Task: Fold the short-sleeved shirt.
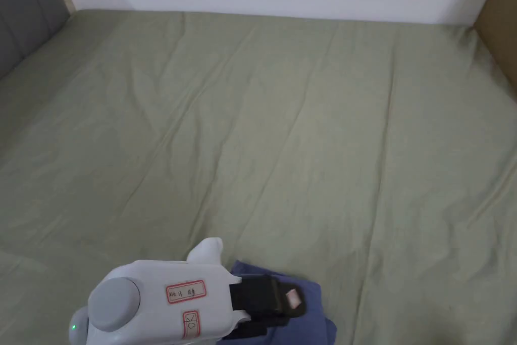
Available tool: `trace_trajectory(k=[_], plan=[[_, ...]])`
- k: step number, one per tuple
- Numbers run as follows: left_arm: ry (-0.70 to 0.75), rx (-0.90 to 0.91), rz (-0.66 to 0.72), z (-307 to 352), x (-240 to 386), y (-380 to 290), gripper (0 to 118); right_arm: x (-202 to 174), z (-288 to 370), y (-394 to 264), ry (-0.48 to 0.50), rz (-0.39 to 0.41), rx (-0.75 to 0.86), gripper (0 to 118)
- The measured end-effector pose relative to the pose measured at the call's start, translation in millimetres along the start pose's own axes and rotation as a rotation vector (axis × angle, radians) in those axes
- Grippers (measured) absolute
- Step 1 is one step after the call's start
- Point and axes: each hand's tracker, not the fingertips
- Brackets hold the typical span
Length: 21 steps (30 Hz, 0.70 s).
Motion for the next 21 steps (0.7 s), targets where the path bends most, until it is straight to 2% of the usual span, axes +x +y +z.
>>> trace_trajectory(k=[1,3,6,10,13,16,18,21], plan=[[0.109,0.009,-0.007,-5,-4,0,1,0,0,0,0.002,0.0,-0.001,0],[0.196,-0.06,-0.003,-22,-15,-2,1,0,0,0,0.0,0.003,-0.006,0],[0.197,-0.189,0.004,-61,-27,-18,1,2,0,2,-0.007,0.004,-0.011,0],[0.079,-0.179,0.046,-89,-28,-30,1,-3,-2,5,-0.007,0.012,-0.015,0],[0.065,-0.187,0.063,-86,-28,-29,1,-19,-12,11,0.026,0.045,-0.025,0],[-0.001,-0.125,0.023,-46,-20,-28,1,-57,-26,16,0.166,0.142,-0.032,0],[-0.058,-0.005,-0.003,0,-15,-30,1,-90,-41,19,0.352,0.186,-0.051,0],[-0.079,0.189,0.0,58,-27,-31,1,-131,-73,21,0.572,0.2,-0.123,0]])
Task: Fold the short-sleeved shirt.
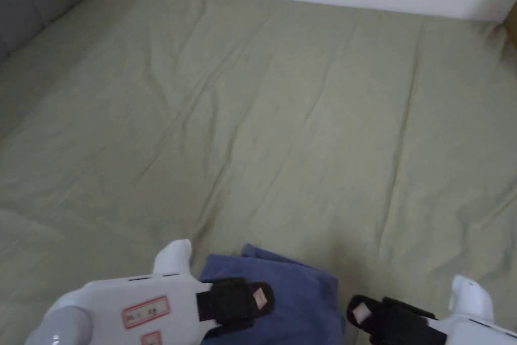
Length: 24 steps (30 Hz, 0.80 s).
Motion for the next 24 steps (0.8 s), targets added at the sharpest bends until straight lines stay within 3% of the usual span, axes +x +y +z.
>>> trace_trajectory(k=[5,8,9,10,12,13,16,17,19,24], plan=[[0.078,0.161,0.044,60,-24,4,1,-5,-77,3,0.088,0.015,-0.142,0],[0.138,0.162,0.107,64,-36,1,1,12,-111,-7,-0.026,-0.012,-0.276,0],[0.128,0.152,0.107,65,-40,0,1,22,-120,-13,-0.169,-0.015,-0.345,0],[0.128,0.148,0.118,63,-48,2,1,32,-125,-19,-0.162,-0.033,-0.365,0],[0.12,0.149,0.138,61,-54,1,2,40,-116,-20,-0.017,-0.075,-0.261,0],[0.101,0.165,0.157,60,-57,1,13,39,-114,-20,-0.038,-0.059,-0.28,0],[0.061,0.165,0.176,50,-68,4,67,36,-111,-23,-0.052,-0.014,-0.269,0],[0.052,0.146,0.175,46,-71,5,79,36,-111,-22,-0.049,-0.016,-0.27,0],[0.042,0.086,0.157,35,-76,8,87,39,-110,-22,-0.038,-0.035,-0.268,0],[0.101,-0.095,0.078,-8,-87,12,87,47,-104,-24,-0.007,-0.052,-0.265,0]])
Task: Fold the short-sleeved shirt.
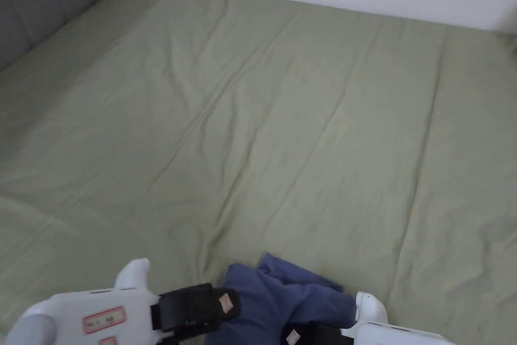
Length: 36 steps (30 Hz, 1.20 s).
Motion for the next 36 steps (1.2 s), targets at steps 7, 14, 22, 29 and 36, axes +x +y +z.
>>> trace_trajectory(k=[7,14,22,29,36], plan=[[-0.036,-0.169,0.178,-39,-41,2,31,1,15,-11,0.027,-0.022,-0.016,0],[-0.018,-0.172,0.034,8,-21,38,27,-7,68,-14,-0.075,-0.026,0.135,0],[0.372,-0.06,-0.137,123,-31,125,27,7,124,-9,-0.282,-0.104,0.275,0],[0.595,0.015,-0.085,204,-74,173,27,-9,122,-12,-0.326,-0.118,0.286,0],[0.77,0.08,-0.089,240,-108,209,27,-26,97,-9,-0.359,-0.024,0.218,0]])
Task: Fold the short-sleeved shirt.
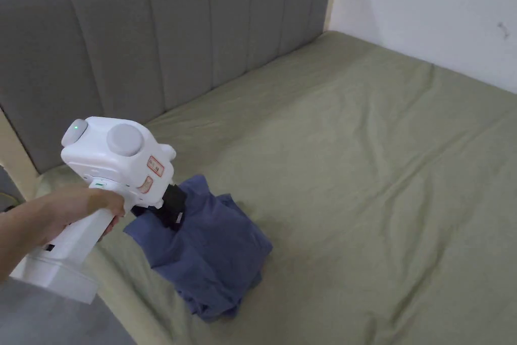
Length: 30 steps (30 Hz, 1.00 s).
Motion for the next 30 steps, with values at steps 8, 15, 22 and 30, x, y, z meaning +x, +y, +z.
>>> trace_trajectory(k=[8,15,22,30], plan=[[0.146,0.001,-0.08,-10,-13,47,27,-20,-7,-14,0.006,-0.048,-0.008,0],[0.251,0.057,-0.087,-37,-19,34,47,-2,-2,-13,-0.015,-0.059,-0.006,0],[0.355,0.199,-0.082,44,-46,32,54,-9,-3,-10,0.043,-0.016,-0.003,0],[0.042,0.314,0.214,83,-25,-36,0,-19,-11,-17,0.106,0.05,-0.016,0]])
